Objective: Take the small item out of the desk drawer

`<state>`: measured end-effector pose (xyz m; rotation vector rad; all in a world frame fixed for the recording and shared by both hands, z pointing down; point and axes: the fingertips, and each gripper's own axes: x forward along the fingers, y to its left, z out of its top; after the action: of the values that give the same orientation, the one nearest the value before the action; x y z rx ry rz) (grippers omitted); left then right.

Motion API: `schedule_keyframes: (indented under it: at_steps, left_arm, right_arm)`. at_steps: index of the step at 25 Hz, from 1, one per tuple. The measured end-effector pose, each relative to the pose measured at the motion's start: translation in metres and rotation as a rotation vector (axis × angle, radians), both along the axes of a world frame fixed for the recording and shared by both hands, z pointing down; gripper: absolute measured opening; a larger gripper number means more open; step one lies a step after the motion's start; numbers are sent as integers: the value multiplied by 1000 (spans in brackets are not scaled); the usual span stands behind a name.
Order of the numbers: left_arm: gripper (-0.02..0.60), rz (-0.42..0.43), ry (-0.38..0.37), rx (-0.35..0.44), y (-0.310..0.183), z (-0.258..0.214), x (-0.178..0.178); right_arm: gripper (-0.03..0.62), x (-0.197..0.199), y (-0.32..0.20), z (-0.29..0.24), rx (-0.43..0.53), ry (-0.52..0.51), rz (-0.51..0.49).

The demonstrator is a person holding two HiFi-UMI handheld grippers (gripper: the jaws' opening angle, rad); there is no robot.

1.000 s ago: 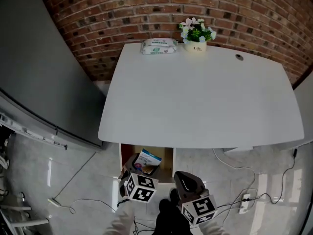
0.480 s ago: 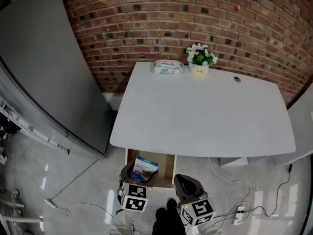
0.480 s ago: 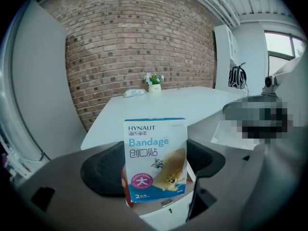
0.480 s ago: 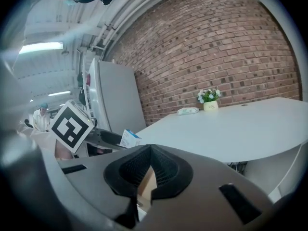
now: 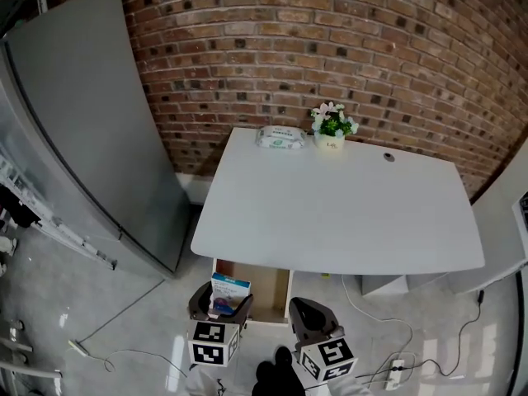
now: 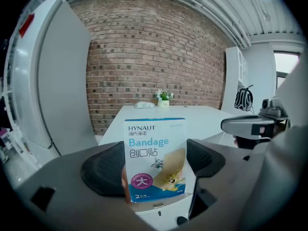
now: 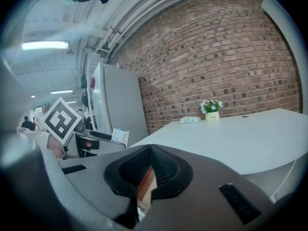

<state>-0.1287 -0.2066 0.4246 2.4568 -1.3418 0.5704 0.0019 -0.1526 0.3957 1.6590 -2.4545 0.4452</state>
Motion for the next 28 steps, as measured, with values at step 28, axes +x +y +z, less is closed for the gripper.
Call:
schedule_keyframes:
  at_steps: [28]
  left_arm:
    - [400,-127,152,148,52,-73,-62]
  right_arm:
    - [25,-15,26,-61,99,30,-5]
